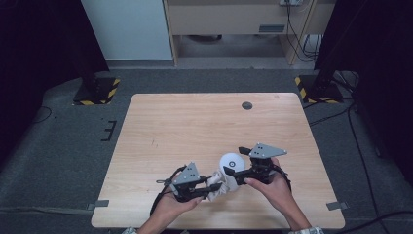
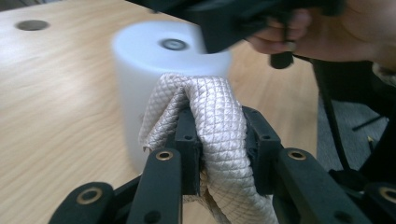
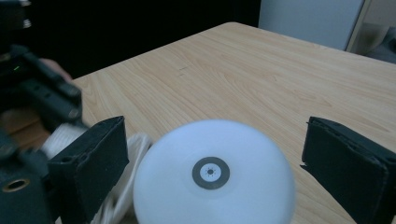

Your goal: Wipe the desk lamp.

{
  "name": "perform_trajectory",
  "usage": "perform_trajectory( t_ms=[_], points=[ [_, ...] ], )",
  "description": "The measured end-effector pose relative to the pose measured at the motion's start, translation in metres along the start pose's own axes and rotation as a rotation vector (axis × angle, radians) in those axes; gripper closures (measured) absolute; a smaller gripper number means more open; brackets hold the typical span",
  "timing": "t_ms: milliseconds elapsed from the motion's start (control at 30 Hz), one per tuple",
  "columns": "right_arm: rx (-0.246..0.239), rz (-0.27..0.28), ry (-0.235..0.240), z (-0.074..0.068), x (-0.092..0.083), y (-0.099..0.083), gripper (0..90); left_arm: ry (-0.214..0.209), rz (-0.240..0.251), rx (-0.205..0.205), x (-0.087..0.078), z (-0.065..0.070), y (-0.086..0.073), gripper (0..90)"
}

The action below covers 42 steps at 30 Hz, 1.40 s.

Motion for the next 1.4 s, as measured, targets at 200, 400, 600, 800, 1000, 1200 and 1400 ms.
perform_trajectory(
  t_ms=[200,400,600,800,1000,1200,1400],
  points=[
    [-0.013,-0.023,0.000,-0.003,-0.015,-0.012,5.3,0.044,0.024,-0.044,-0.011,-0.021,0.001,70.1],
    [-0.028,-0.076,0.013,-0.006,-0.007,-0.022,3.8,0.068,0.054,-0.065,-0.001,-0.030,0.011,70.0],
    [-0.049,-0.131,-0.026,-0.003,0.001,-0.028,9.7,0.083,0.056,-0.064,0.003,-0.038,0.016,69.9],
    [-0.051,-0.139,-0.027,-0.003,0.002,-0.028,9.9,0.089,0.068,-0.072,0.007,-0.045,0.024,69.9],
    [-0.050,-0.142,-0.024,-0.003,0.002,-0.028,10.0,0.109,0.008,-0.060,0.028,-0.050,0.015,70.1],
    [-0.052,-0.143,-0.025,-0.002,0.002,-0.028,9.8,0.099,-0.055,-0.047,0.037,-0.050,0.004,70.3],
    [-0.050,-0.143,-0.051,0.001,0.003,-0.027,9.5,0.072,-0.096,0.003,0.034,-0.038,-0.002,70.3]
  ],
)
Point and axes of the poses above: each handheld gripper's, and its own axes: x roughly forward along the jaws, y roughly out of its top, z roughly to its right, the point moved 2 cm from there along x, roughly forward along the jaws, and after that the axes turned 9 degrees about y, right-handed, at the moved point
